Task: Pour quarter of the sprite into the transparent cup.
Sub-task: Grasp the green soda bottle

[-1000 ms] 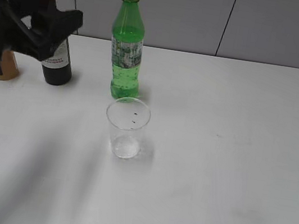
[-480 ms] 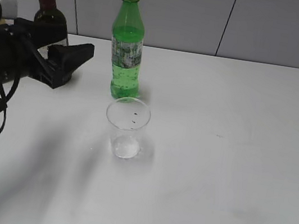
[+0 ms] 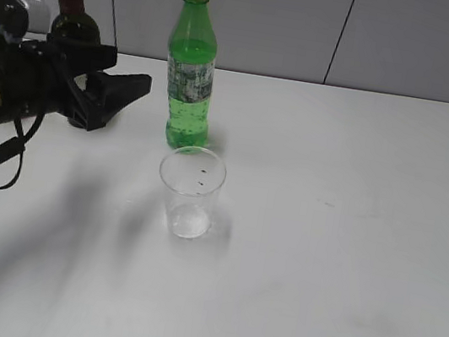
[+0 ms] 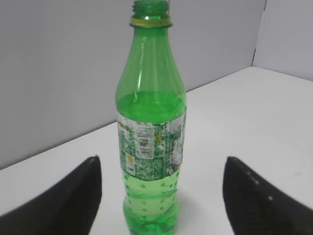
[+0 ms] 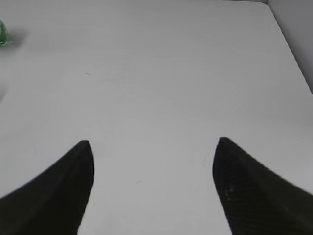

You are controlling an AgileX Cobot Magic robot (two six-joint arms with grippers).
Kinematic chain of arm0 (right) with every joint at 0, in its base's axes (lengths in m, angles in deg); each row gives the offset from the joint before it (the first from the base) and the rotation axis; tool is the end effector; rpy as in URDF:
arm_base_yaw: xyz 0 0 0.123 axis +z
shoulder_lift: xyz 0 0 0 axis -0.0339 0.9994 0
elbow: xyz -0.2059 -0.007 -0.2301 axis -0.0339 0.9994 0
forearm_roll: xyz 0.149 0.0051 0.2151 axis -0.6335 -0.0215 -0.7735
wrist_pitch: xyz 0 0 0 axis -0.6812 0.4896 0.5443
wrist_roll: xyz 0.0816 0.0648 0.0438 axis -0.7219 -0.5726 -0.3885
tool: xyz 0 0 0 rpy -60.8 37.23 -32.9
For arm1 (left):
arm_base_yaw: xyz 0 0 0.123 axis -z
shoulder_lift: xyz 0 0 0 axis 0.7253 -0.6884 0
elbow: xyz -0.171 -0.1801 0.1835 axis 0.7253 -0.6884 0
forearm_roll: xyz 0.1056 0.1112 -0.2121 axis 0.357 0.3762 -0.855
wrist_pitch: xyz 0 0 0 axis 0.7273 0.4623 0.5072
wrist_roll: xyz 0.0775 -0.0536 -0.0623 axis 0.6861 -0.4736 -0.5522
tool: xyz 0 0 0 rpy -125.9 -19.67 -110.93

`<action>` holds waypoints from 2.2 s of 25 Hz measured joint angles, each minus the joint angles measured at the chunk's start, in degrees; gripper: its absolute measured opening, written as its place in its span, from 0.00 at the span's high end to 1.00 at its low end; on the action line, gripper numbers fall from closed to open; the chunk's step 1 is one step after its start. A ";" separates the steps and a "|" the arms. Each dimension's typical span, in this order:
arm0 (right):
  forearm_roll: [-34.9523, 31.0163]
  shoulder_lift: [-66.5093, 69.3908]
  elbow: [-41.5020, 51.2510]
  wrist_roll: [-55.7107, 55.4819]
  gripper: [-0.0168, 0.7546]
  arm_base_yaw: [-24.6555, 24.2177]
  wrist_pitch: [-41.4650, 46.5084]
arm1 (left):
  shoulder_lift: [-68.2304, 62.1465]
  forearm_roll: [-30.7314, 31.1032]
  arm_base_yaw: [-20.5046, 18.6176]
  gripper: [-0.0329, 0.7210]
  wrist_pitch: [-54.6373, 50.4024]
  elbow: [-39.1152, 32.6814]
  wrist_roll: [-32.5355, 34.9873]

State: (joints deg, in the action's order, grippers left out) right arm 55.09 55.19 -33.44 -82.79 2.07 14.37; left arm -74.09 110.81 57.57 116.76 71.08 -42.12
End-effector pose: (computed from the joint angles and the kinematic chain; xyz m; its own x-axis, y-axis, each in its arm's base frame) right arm 0.0134 0.0075 0.2575 -0.4220 -0.0292 -0.9061 -0.1218 0.9922 0.0248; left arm 0.3329 -0.1189 0.1801 -0.0659 0.0889 -0.9939 0.6328 0.7738 0.0272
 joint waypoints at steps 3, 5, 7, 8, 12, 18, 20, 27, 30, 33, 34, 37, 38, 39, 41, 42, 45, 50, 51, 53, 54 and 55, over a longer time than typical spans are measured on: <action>0.00 0.00 0.00 0.00 0.22 0.00 0.00 | -2.18 1.82 -0.11 0.17 0.06 2.01 1.30; 0.00 0.00 0.00 0.00 0.22 0.00 0.00 | -3.86 2.18 -0.11 0.16 0.06 3.21 1.44; -0.05 0.00 0.00 0.00 0.22 0.00 0.00 | -5.33 2.30 -0.11 0.14 0.06 4.47 1.44; -0.05 0.00 0.00 0.00 0.22 0.00 0.00 | -6.17 2.31 -0.11 0.13 0.06 5.01 1.44; -0.05 0.00 0.00 0.00 0.22 0.00 0.00 | -8.91 2.38 -0.11 0.11 0.06 7.38 1.50; -0.05 0.00 0.00 0.00 0.22 0.00 0.00 | -12.95 2.80 0.02 0.11 0.06 11.56 1.54; -0.10 0.00 0.00 0.00 0.22 0.00 0.00 | -13.92 2.97 0.60 0.11 0.00 12.79 1.54; -0.27 0.00 0.00 0.00 0.22 0.00 0.00 | -18.10 2.82 3.00 0.11 -0.37 16.86 1.54; -0.27 0.00 0.00 0.00 0.22 0.00 0.00 | -19.46 1.80 3.19 0.11 -0.50 18.18 1.54; -0.39 0.00 0.00 0.00 0.22 0.00 0.00 | -21.09 0.62 3.19 0.11 -0.50 19.95 1.54; -0.39 0.00 0.00 0.00 0.22 0.00 0.00 | -21.70 0.56 3.21 0.11 -0.50 20.65 1.50; -0.44 0.00 0.00 0.00 0.22 0.00 0.00 | -23.01 0.74 3.80 0.11 -0.50 22.25 1.50; -0.44 0.00 0.00 0.00 0.22 0.00 0.00 | -23.32 0.98 4.09 0.11 -0.57 22.70 1.50; -0.44 0.00 0.00 0.00 0.22 0.00 0.00 | -23.57 1.12 4.46 0.11 -0.57 23.16 1.50; -0.44 0.00 0.00 0.00 0.22 0.00 0.00 | -24.17 1.11 4.99 0.11 -0.57 24.13 1.42; -0.44 0.00 0.00 0.00 0.22 0.00 0.00 | -24.54 1.11 5.14 0.11 -0.57 24.71 1.34; -0.44 0.00 0.00 0.00 0.22 0.00 0.00 | -26.05 1.11 5.46 0.11 -0.50 26.55 0.87; -0.44 0.00 0.00 -0.06 0.22 0.00 0.00 | -28.00 1.16 5.66 0.11 -0.59 28.73 0.55; -0.44 0.00 0.00 -0.06 0.22 0.00 0.00 | -28.16 1.16 5.80 0.11 -0.67 29.18 0.55; -0.44 0.00 0.00 -0.06 0.22 0.00 0.00 | -28.16 1.21 6.07 0.11 -0.86 30.26 0.48; -0.44 0.00 0.00 -0.06 0.22 0.00 0.00 | -28.16 1.21 6.21 0.11 -1.01 30.82 0.48; -0.44 0.00 0.00 -0.06 0.22 0.00 0.00 | -28.16 1.21 6.42 0.11 -1.35 31.23 0.40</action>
State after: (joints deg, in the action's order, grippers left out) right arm 54.65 55.19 -33.44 -82.85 2.07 14.37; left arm -102.25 112.02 63.99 115.41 102.30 -41.72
